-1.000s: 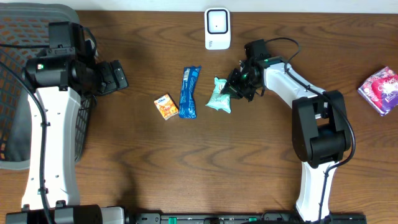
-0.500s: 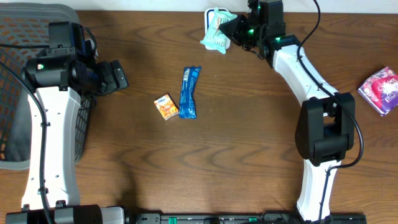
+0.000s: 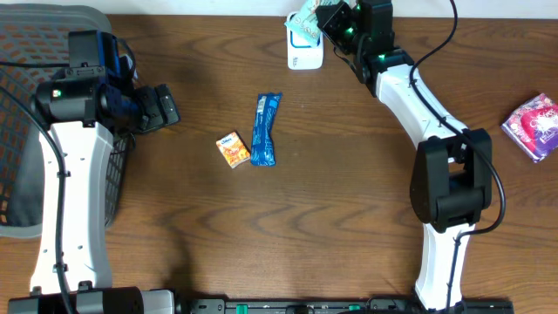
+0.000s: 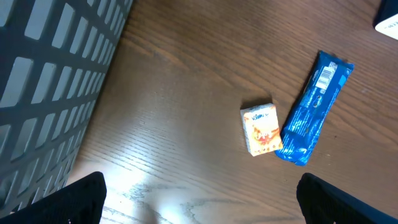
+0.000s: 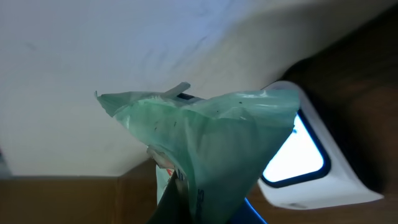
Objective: Scan the item barcode
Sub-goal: 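Hold the green wipes pack up to the scanner with the right gripper, then carry the wipes pack to the right edge beside the purple pack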
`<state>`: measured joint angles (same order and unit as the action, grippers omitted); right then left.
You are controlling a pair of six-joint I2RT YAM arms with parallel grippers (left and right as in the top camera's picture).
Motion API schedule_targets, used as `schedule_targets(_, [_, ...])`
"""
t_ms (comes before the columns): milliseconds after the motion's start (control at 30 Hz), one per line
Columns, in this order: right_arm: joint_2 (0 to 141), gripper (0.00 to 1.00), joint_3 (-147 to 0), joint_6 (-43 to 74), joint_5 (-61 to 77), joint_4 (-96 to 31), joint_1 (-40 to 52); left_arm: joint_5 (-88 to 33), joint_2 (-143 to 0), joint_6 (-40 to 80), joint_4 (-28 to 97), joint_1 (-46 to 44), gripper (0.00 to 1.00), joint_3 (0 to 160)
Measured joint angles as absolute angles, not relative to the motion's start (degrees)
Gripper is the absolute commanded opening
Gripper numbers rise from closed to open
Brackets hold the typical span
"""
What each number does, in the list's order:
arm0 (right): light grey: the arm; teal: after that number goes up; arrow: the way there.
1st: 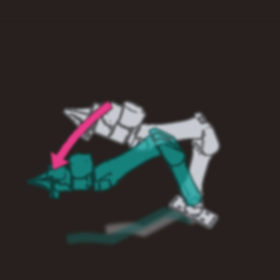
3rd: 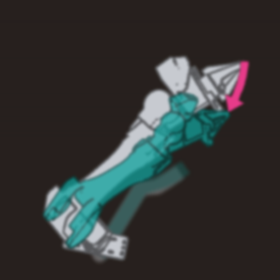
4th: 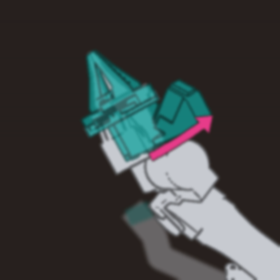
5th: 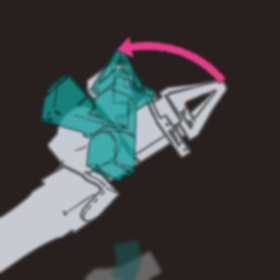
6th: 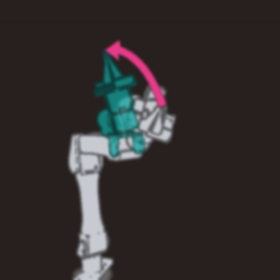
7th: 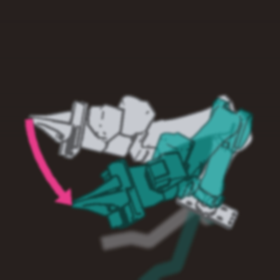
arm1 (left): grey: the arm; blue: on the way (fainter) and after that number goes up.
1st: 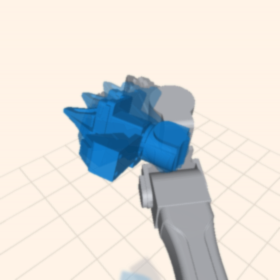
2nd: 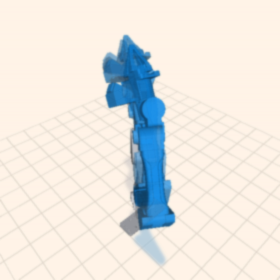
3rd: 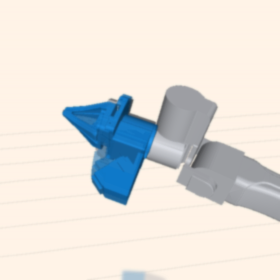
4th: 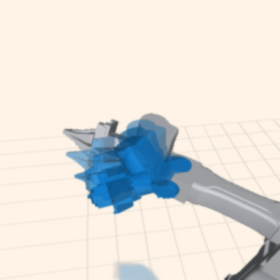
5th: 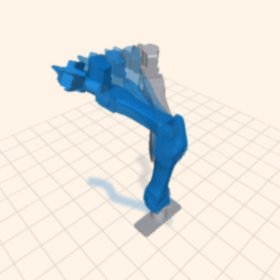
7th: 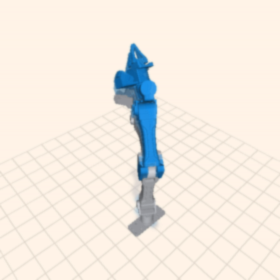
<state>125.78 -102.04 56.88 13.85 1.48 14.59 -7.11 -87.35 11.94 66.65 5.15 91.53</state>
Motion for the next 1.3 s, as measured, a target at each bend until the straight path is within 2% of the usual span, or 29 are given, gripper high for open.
schedule_targets(400, [126.74, 0.01, -102.04, 56.25, 9.32, 1.83, 14.59, -7.14, -87.35, 11.94, 66.67, 5.15, 0.98, 91.53])
schedule_targets(800, [134.21, 0.01, -102.04, 56.23, 11.60, 5.91, 14.35, -7.14, -87.35, 11.94, 66.65, 5.15, 0.98, 91.53])
schedule_targets(967, [133.19, 0.01, -105.54, 52.05, 12.45, -2.94, 12.34, -7.14, -87.35, 11.94, 66.67, 5.15, 0.98, 91.53])
schedule_targets(1033, [131.28, 0.01, -107.24, 49.54, 13.02, -11.09, 10.15, -7.14, -87.35, 11.94, 66.65, 5.15, 0.98, 91.53])
schedule_targets(1300, [118.91, 0.01, -111.28, 40.38, 8.01, -38.81, -7.64, -7.11, -87.35, 11.94, 66.65, 5.15, 0.98, 91.55])
